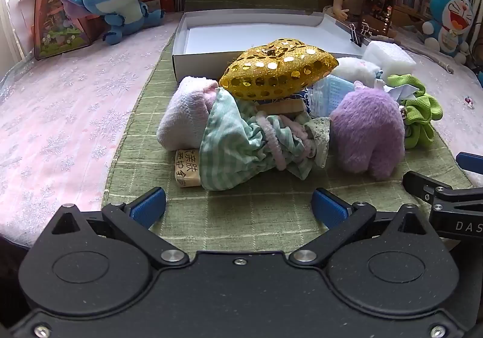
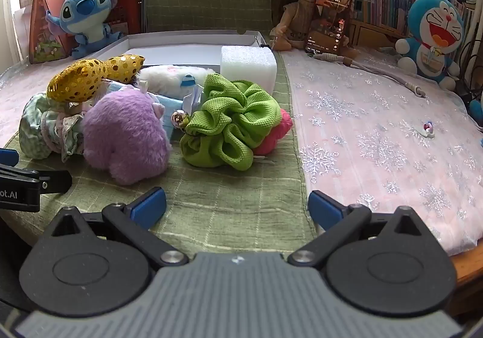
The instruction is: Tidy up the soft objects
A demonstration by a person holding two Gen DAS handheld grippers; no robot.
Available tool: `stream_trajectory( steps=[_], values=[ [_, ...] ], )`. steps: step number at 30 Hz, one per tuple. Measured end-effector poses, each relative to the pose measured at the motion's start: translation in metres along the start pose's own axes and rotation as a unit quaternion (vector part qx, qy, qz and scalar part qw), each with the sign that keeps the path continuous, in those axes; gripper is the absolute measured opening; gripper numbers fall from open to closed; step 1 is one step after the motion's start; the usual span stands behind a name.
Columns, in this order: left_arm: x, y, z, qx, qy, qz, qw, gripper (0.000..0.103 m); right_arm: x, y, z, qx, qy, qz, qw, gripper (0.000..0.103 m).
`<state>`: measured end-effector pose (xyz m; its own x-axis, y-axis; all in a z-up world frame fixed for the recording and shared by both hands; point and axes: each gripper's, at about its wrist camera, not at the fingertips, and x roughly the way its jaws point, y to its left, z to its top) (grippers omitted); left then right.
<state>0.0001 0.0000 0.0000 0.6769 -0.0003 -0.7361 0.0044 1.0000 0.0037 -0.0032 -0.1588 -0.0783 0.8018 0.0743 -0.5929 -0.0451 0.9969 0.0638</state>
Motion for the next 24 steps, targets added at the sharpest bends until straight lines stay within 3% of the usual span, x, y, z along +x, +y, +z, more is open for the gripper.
stream_trajectory(
  steps=[24],
  values=[
    [0.0015, 0.0027, 0.0007, -0.001, 0.0, 0.001, 1.0, 0.103, -0.0002, 0.0006, 0.0001, -0.001, 0.008, 0.001, 1.0, 0.103]
  ],
)
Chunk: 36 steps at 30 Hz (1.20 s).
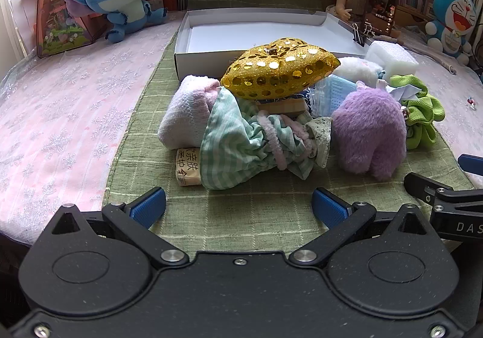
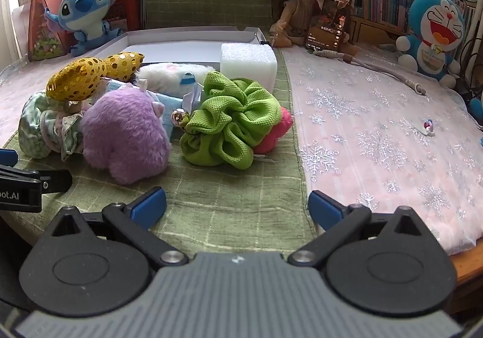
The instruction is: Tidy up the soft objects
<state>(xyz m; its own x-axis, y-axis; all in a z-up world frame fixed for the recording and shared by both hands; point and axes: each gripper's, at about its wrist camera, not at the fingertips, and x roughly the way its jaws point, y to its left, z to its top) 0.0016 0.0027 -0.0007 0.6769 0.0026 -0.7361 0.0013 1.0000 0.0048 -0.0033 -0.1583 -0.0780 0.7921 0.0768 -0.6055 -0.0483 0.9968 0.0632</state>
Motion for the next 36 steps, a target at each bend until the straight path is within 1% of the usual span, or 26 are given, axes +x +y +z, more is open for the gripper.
stream_trajectory(
  steps=[36],
  values=[
    [-0.0001, -0.0005, 0.0001, 0.0, 0.001, 0.0, 1.0, 0.103, 0.0015, 0.0002, 0.0019, 0.001, 0.005, -0.001, 1.0, 0.103]
  ],
)
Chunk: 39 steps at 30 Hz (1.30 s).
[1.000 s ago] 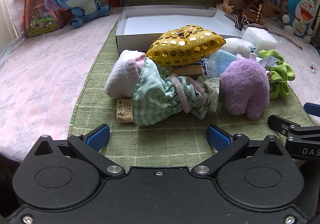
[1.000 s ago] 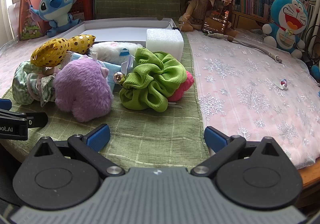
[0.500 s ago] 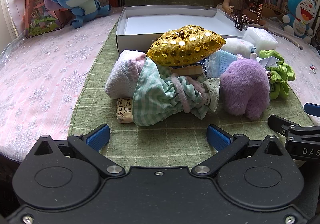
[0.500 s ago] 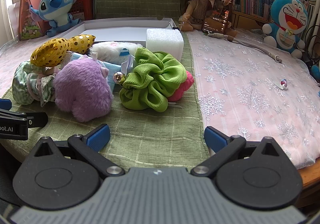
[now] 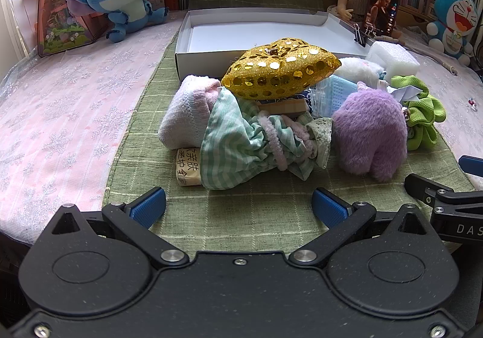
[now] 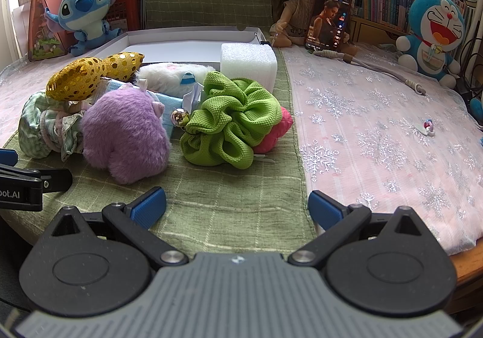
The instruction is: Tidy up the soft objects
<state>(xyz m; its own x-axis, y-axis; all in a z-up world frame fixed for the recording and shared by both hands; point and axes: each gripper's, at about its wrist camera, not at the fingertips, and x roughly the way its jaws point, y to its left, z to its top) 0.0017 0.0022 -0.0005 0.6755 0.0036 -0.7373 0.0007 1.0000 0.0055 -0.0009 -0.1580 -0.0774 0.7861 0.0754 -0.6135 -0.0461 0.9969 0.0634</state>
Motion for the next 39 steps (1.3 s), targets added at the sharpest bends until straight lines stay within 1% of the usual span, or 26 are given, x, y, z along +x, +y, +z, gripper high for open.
stream_trajectory(
  steps=[28, 34, 39],
  values=[
    [-0.0009, -0.0007, 0.0009, 0.001, 0.0, 0.0, 1.0, 0.103, -0.0004, 0.0001, -0.0005, 0.0, -0.001, 0.0, 1.0, 0.103],
    [0.0004, 0.0033, 0.0007, 0.007, -0.002, -0.005, 1.0, 0.103, -0.0006, 0.0002, -0.0009, 0.001, -0.001, 0.0, 1.0, 0.103],
    [-0.0008, 0.0073, -0.0028, 0.015, -0.012, -0.013, 0.9997, 0.103, -0.0007, -0.0007, -0.0018, 0.0, -0.005, 0.003, 1.0, 0.103]
  ],
)
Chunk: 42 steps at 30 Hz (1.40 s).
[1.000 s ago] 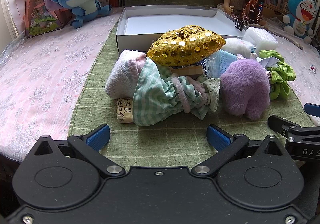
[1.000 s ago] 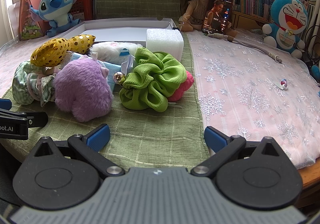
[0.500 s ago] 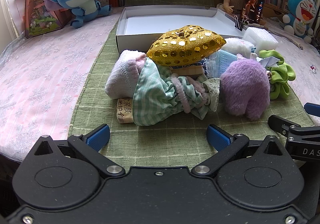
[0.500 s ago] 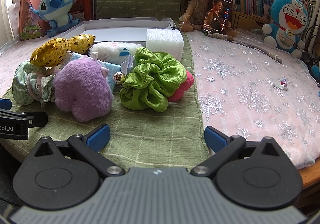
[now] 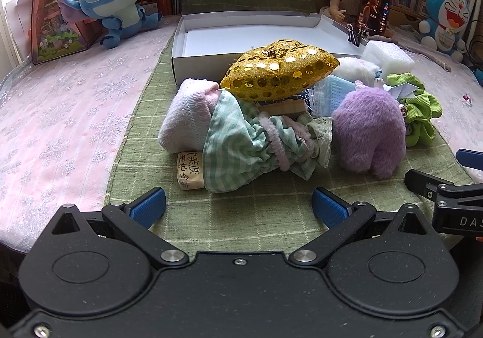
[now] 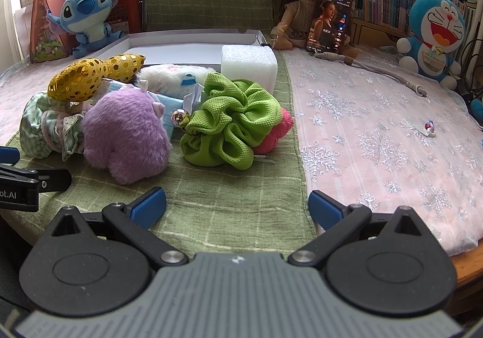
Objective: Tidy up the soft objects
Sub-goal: 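Close left gripper on green gingham cloth while right gripper grasps lime-green mesh scrunchie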
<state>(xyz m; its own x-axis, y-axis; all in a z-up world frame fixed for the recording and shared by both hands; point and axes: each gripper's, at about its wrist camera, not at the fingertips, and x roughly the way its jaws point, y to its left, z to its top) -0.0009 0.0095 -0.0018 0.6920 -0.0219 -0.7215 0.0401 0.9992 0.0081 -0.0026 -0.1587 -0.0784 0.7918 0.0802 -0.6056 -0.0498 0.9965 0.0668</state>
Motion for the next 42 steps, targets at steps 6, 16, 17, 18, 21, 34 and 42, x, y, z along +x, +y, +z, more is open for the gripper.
stream_trajectory(
  steps=[6, 16, 17, 18, 21, 34, 42],
  values=[
    [0.001, 0.002, 0.001, 0.002, 0.005, -0.002, 1.0, 0.103, -0.001, -0.001, -0.002, 0.001, -0.007, 0.002, 1.0, 0.103],
    [-0.021, 0.008, 0.006, -0.013, -0.018, -0.038, 0.999, 0.089, -0.012, 0.003, -0.002, 0.012, -0.038, 0.022, 0.999, 0.103],
    [-0.025, 0.009, 0.006, -0.014, -0.027, -0.041, 0.9987, 0.088, -0.014, 0.005, -0.001, 0.008, -0.046, 0.02, 0.999, 0.102],
    [-0.029, 0.008, 0.007, -0.014, -0.037, -0.044, 0.9983, 0.087, -0.016, 0.006, 0.0, 0.004, -0.054, 0.019, 0.998, 0.101],
    [-0.04, 0.006, 0.009, -0.007, -0.069, -0.045, 0.9966, 0.084, -0.022, 0.009, 0.006, -0.004, -0.077, 0.019, 0.997, 0.097],
    [-0.036, 0.008, 0.011, -0.015, -0.078, -0.038, 0.9961, 0.051, -0.024, 0.015, 0.012, 0.001, -0.094, 0.025, 0.995, 0.085],
    [-0.027, -0.001, 0.013, -0.003, -0.086, -0.038, 0.9956, 0.056, -0.014, 0.001, 0.025, 0.018, -0.102, 0.007, 0.995, 0.085]
  ],
)
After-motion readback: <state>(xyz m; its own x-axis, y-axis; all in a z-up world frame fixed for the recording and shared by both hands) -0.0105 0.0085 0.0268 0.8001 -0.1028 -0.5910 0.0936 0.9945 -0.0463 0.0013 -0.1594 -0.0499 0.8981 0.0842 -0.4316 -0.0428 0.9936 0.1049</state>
